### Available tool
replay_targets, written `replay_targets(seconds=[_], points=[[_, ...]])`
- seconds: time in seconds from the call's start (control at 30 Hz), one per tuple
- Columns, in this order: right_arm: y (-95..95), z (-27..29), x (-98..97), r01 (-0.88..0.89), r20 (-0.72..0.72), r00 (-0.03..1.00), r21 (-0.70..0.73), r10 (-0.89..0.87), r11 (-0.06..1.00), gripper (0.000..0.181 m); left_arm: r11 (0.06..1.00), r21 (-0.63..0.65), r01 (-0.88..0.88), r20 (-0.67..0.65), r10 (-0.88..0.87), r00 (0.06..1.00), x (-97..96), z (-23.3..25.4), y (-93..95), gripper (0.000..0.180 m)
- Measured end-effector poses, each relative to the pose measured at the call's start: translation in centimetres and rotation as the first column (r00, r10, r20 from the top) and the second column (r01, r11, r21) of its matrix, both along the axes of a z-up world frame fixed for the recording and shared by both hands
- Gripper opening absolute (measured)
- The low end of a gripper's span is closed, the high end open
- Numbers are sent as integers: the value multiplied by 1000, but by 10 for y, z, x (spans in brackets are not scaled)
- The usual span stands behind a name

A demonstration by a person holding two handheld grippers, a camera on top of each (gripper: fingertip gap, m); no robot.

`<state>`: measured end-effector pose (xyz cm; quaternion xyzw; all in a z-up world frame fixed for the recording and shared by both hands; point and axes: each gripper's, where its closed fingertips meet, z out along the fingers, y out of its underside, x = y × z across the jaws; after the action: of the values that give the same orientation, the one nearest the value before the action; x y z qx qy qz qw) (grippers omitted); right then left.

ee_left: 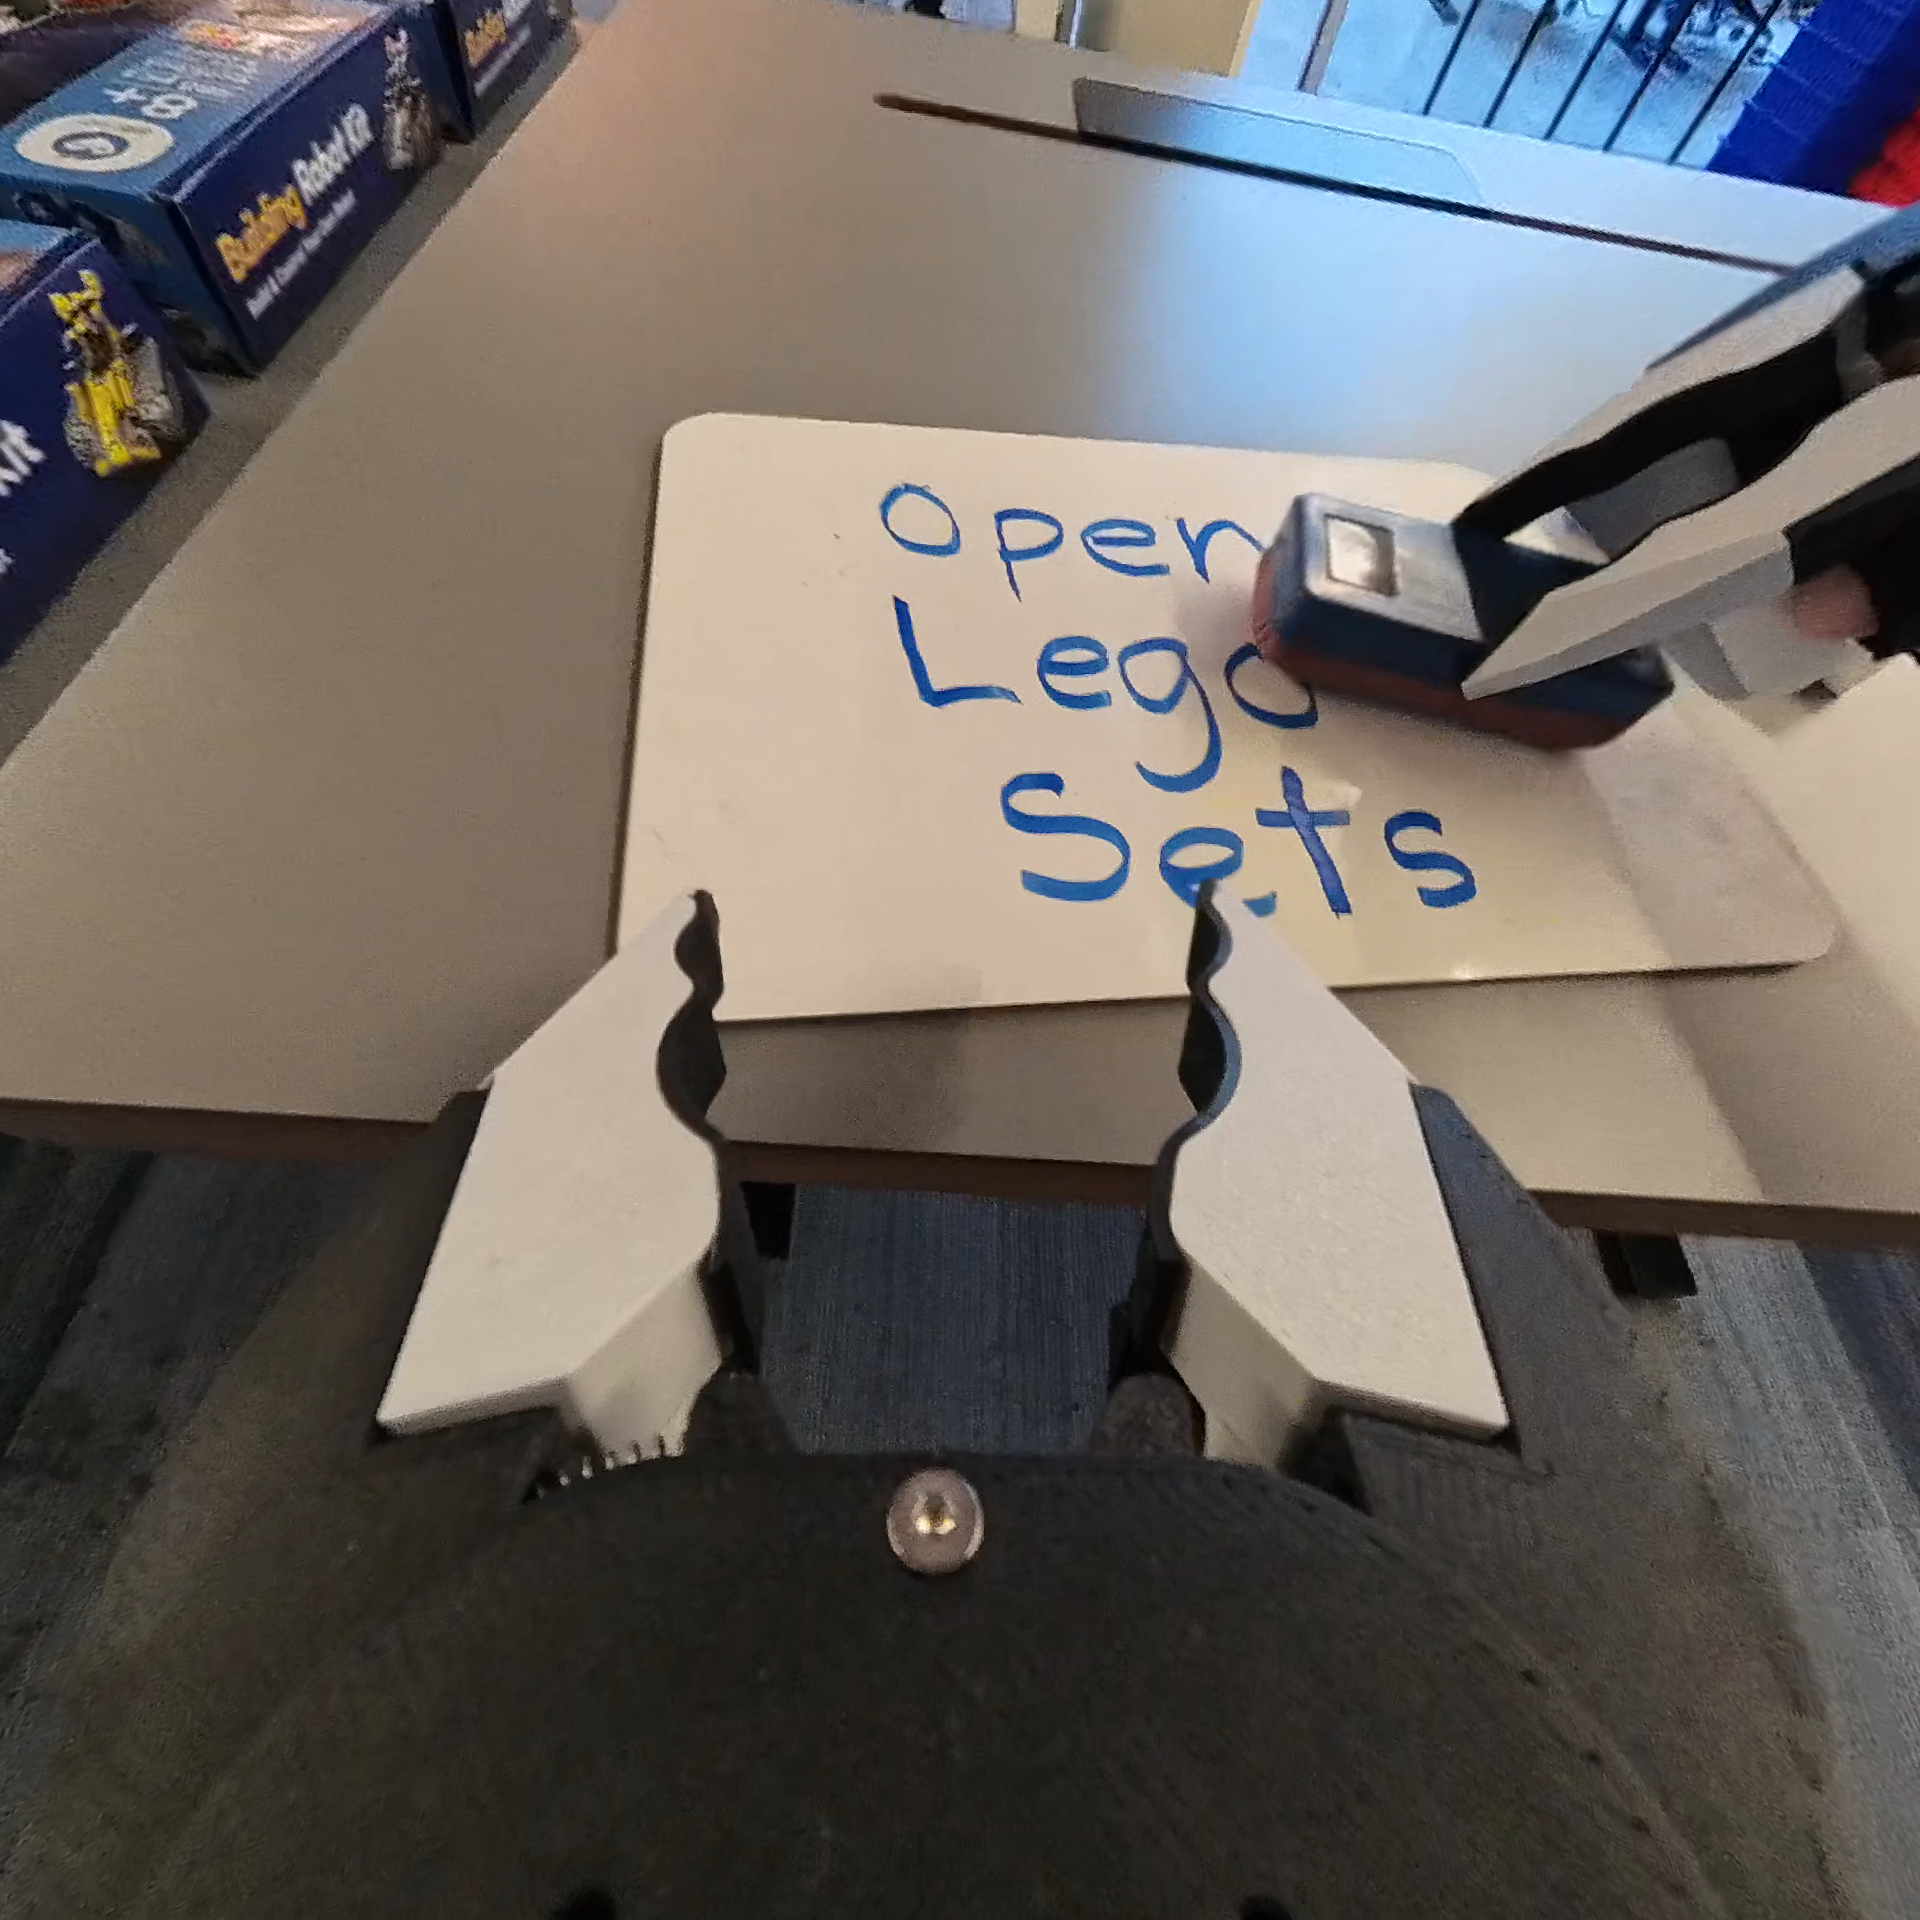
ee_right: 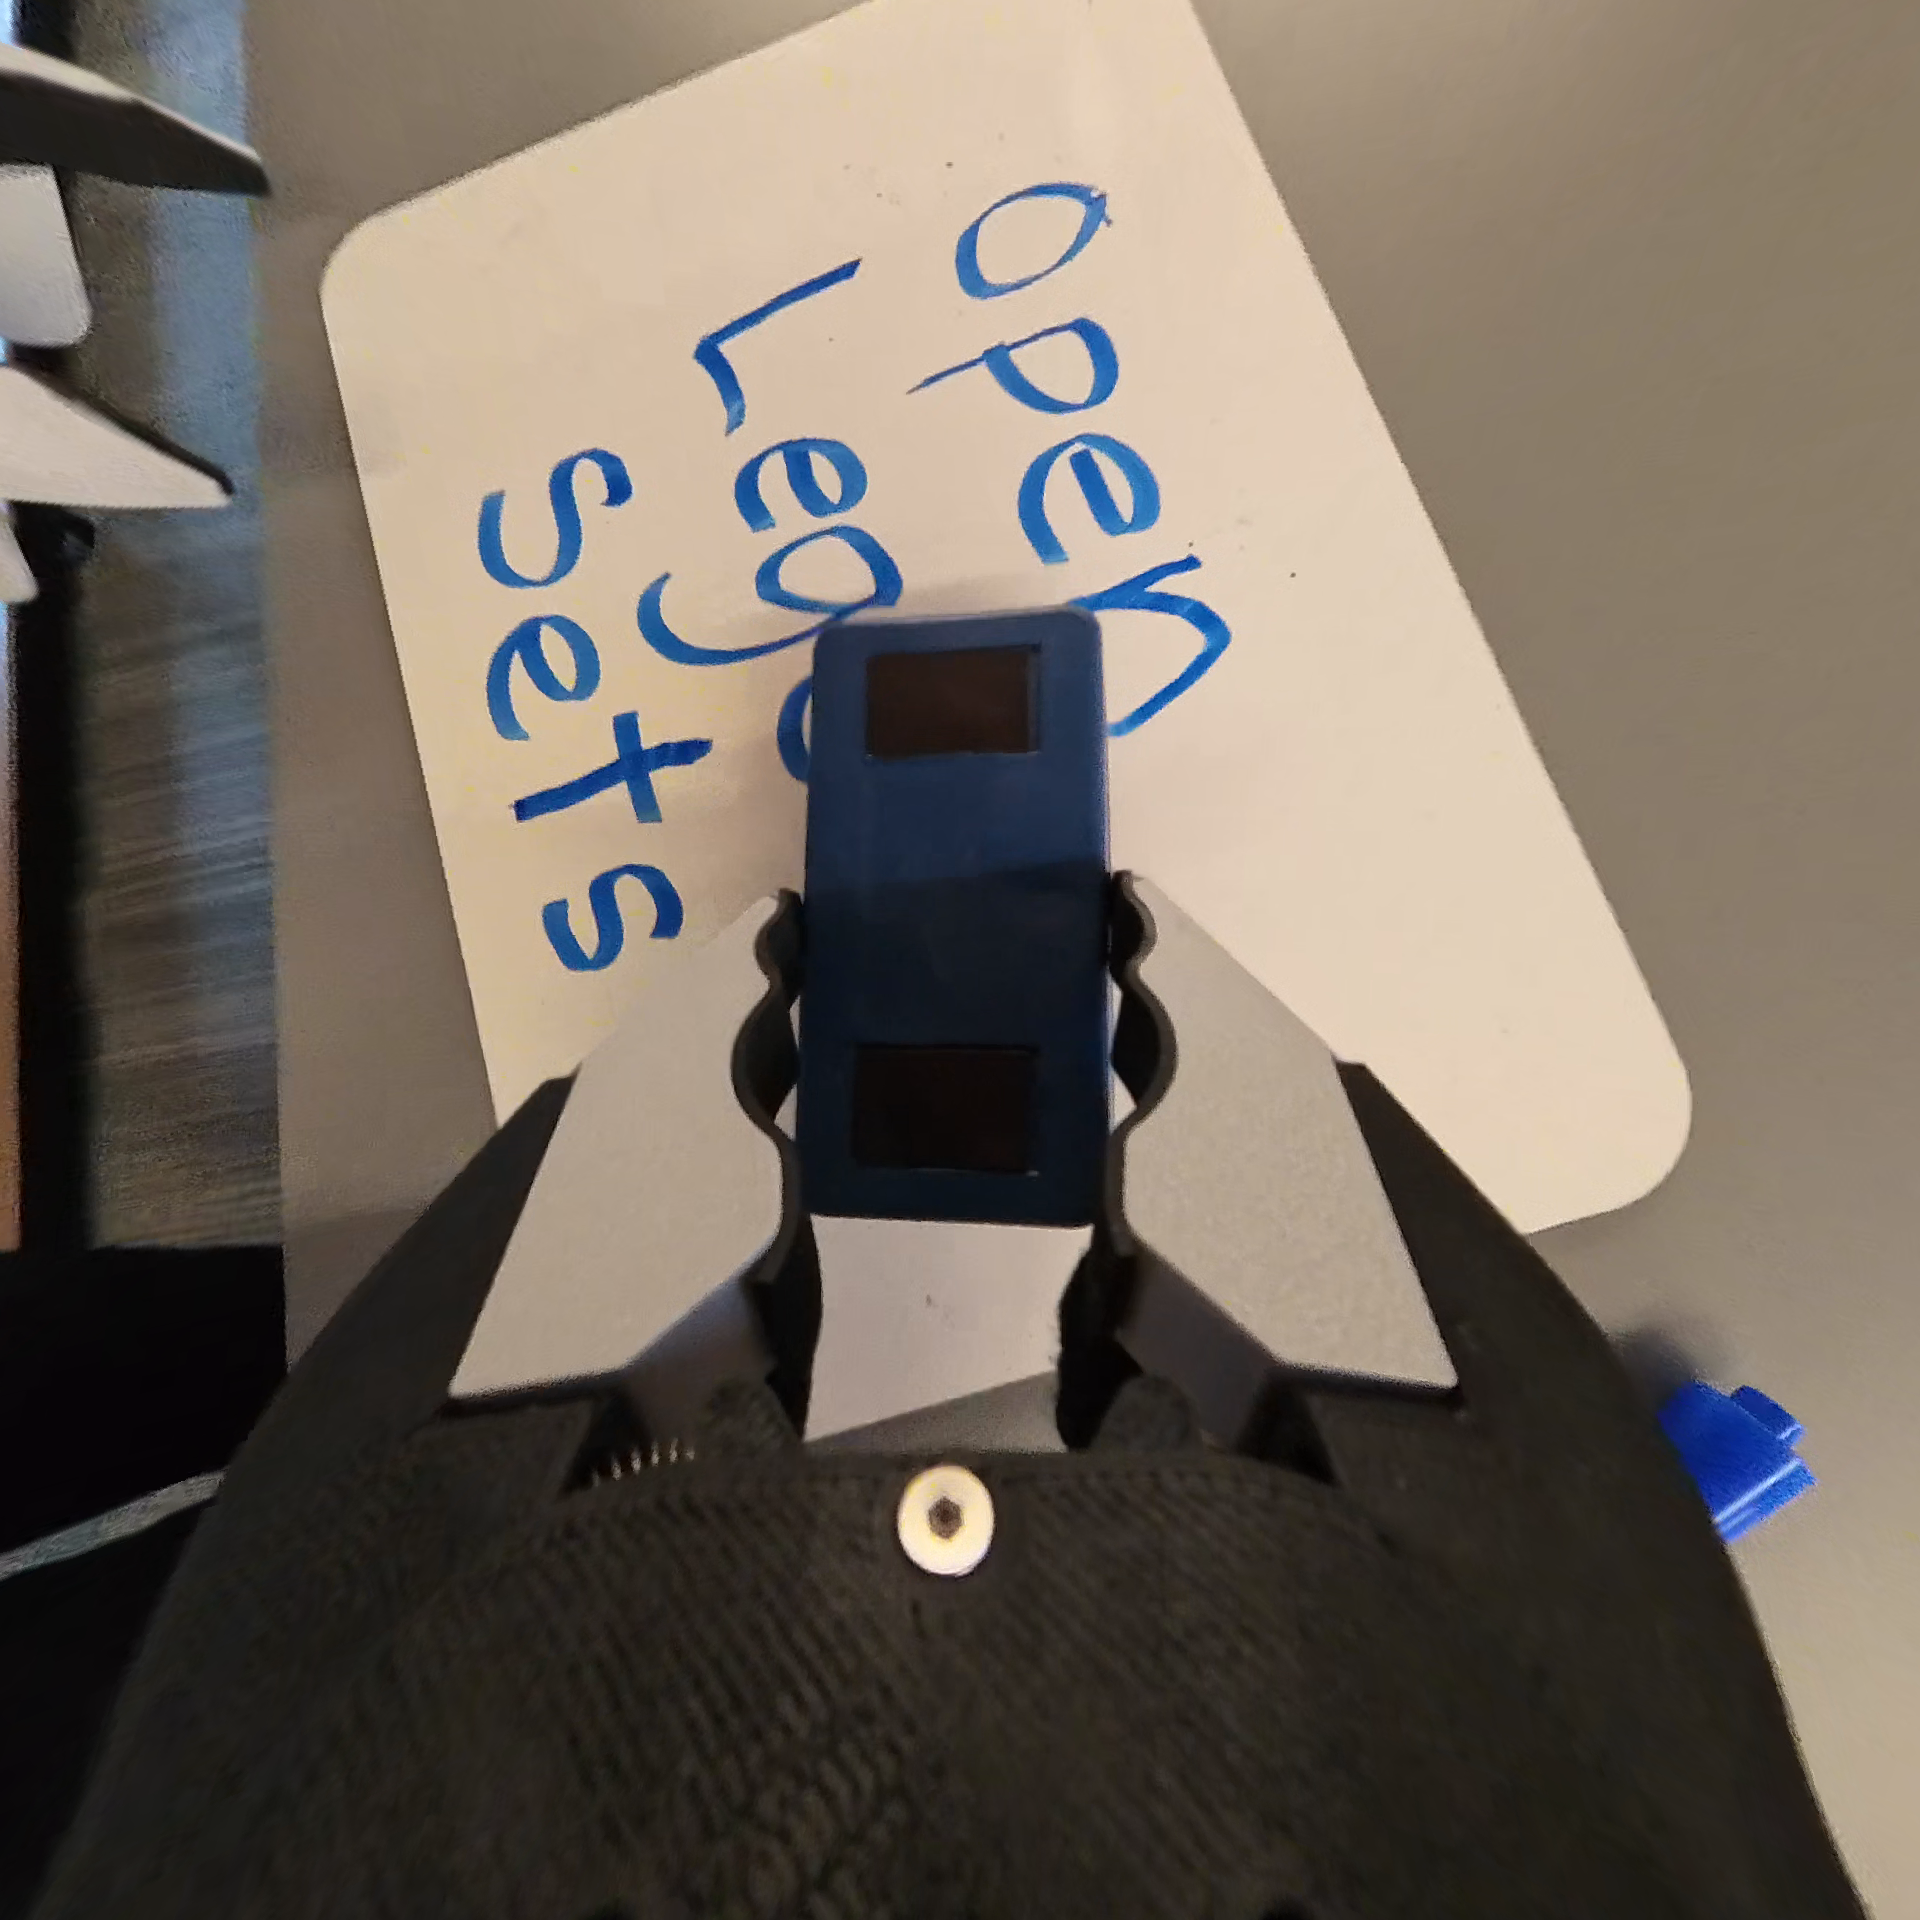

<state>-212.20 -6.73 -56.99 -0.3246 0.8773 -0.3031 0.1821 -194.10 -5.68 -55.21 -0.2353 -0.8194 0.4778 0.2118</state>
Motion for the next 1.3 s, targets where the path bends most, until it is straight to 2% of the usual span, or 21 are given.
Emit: replay_targets(seconds=[0.17,0.23,0.4,0.53,0.57,0.63,0.73,0.83,1.0,1.13,1.23,1.3], points=[[0,10,10,6,21,1000,-56,-5,998,63,999,-34,6,11,-5,1000,-6,-12,10,105],[0,4,8,17,-28,999,-49,-18,999,63,998,-58,-10,17,11,1000,-6,-13,9,111],[1,-2,13,-24,-64,998,-35,21,999,59,989,-145,18,42,-12,999,-14,-11,-1,113],[3,0,17,-60,-103,993,-5,59,998,62,987,-130,97,97,-85,992,-21,-24,-5,114],[3,2,20,-63,-94,994,-5,62,998,65,986,-122,110,105,-97,990,-21,-27,-4,114],[-1,3,21,-61,-100,993,-16,59,998,57,986,-117,122,121,-108,987,-20,-31,-3,113],[-4,2,24,-81,-99,992,2,80,997,57,984,-121,129,122,-115,986,-18,-31,-3,108],[-7,1,22,-95,-153,983,51,102,994,56,986,-90,138,140,-125,982,-19,-32,-3,104],[-11,4,19,-172,-332,923,103,196,980,56,983,-50,176,185,-164,969,-19,-32,-7,107],[-13,-1,24,-168,-296,932,163,210,972,56,972,-55,228,205,-212,955,-19,-30,-10,101],[-12,-1,25,-182,-315,924,142,219,973,56,968,-51,247,101,-241,965,-19,-18,-12,88],[-12,-2,25,-176,-298,930,153,215,972,56,967,-43,251,30,-250,968,-16,-8,-20,85]])
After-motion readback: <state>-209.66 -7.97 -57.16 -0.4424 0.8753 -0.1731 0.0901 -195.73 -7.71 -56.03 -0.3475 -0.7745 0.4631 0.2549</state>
